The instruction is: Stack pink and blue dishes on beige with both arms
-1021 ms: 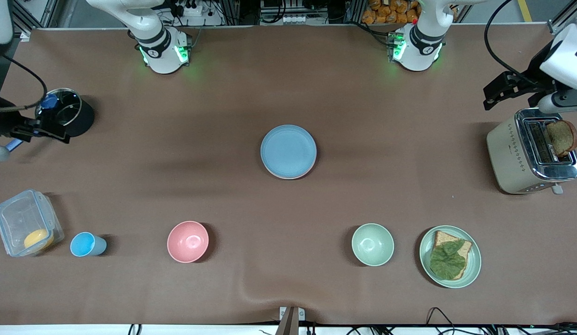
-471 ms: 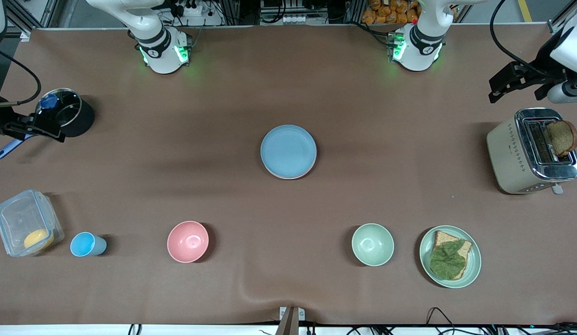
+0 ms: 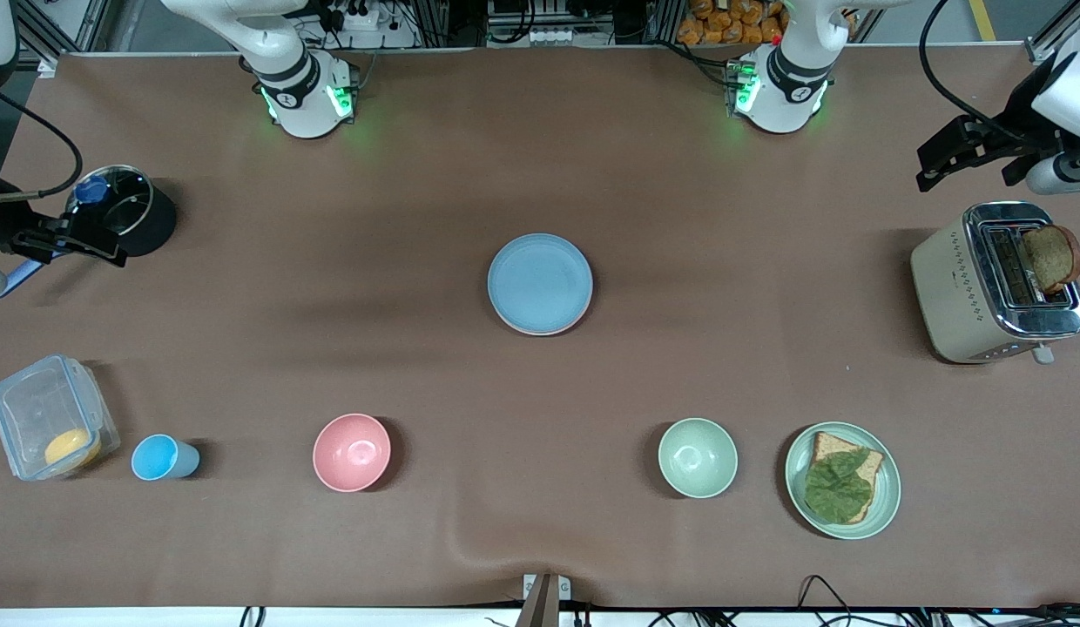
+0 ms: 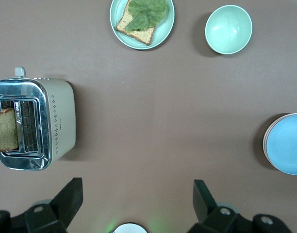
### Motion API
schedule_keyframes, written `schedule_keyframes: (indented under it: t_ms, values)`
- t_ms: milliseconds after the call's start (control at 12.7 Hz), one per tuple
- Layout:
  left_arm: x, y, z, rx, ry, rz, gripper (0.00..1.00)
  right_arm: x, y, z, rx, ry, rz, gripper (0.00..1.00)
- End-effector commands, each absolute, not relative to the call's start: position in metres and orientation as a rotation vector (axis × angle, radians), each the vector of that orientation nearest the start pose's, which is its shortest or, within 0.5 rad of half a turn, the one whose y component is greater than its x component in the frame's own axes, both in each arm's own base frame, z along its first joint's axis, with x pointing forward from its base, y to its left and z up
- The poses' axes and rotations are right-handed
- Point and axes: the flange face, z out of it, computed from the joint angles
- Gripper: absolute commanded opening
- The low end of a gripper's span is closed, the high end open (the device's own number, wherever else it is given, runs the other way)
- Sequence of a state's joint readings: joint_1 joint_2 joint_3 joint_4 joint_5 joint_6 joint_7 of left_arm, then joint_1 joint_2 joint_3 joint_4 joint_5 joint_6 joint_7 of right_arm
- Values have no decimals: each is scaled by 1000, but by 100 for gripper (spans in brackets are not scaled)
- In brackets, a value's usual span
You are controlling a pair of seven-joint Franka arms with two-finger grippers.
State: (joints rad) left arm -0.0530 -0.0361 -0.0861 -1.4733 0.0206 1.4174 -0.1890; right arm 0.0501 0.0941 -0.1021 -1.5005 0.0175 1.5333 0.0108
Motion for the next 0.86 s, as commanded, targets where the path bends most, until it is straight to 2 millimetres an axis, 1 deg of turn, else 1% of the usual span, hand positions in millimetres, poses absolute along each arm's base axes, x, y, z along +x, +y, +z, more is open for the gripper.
schedule_keyframes:
  t_ms: [0,314,707,785]
  values:
    - [521,-69,679,-3108,-78,33,100,581,-20,603,-3131,112,91,100]
    - [521,-70,679,-3110,-78,34,100,581,-18,603,-3131,107,91,100]
    - [520,-64,678,-3101,-80,44,100,581,-18,603,-3129,107,91,100]
    - [520,-59,677,-3102,-93,47,100,581,-17,604,-3129,105,88,100]
